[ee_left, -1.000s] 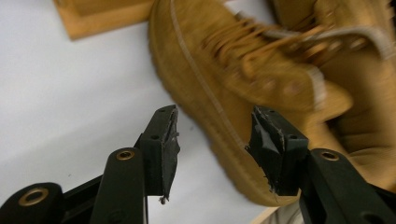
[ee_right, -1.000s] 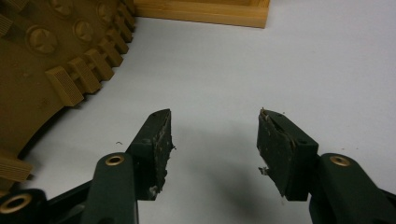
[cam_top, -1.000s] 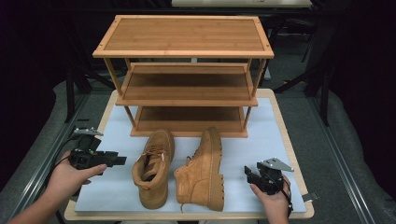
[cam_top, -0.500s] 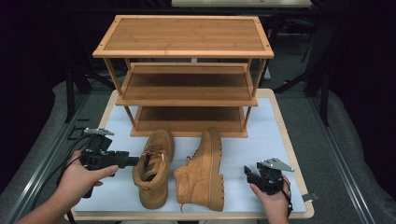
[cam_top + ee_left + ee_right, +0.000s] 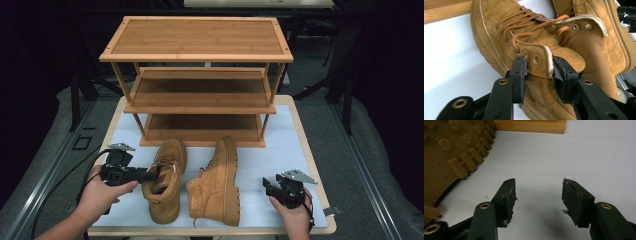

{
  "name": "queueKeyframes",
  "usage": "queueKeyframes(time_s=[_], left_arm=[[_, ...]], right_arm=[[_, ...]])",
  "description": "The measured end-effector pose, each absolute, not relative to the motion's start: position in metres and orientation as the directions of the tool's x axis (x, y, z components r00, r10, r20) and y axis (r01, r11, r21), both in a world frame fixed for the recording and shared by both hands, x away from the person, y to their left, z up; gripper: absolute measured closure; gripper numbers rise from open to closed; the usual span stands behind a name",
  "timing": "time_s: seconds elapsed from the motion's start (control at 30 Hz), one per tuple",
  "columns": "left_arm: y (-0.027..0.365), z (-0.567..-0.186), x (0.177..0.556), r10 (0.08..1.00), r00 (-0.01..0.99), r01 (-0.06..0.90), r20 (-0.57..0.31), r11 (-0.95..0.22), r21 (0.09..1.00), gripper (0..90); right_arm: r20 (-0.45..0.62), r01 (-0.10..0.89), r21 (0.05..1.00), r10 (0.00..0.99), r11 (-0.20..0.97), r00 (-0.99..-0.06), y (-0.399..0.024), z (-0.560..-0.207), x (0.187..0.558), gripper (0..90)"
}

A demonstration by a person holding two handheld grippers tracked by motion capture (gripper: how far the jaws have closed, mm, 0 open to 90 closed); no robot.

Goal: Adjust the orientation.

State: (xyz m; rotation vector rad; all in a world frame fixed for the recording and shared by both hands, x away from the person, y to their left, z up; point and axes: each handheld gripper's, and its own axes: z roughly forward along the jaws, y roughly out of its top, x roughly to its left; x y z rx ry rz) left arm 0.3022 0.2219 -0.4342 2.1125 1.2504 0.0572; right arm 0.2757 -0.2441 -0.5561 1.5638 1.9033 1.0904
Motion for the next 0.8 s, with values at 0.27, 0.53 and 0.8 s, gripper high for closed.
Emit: queueKeyframes(time_s=[0.27,0.53,0.8], left_arm=[[0.223,-0.422,0.309,0.803,0.562,0.754,-0.198,-0.398,0.523,76.9],[0.249,-0.416,0.329,0.83,0.538,0.767,-0.148,-0.409,0.495,79.0],[0.247,-0.41,0.336,0.833,0.524,0.803,-0.177,-0.414,0.429,66.7]], right_arm=[[0.14,0.599,0.8,0.955,0.047,-0.261,-0.244,-0.556,0.275,44.4],[0.142,0.603,0.796,0.955,0.046,-0.26,-0.244,-0.556,0.276,44.4],[0.13,0.601,0.797,0.954,0.06,-0.268,-0.242,-0.557,0.276,44.5]])
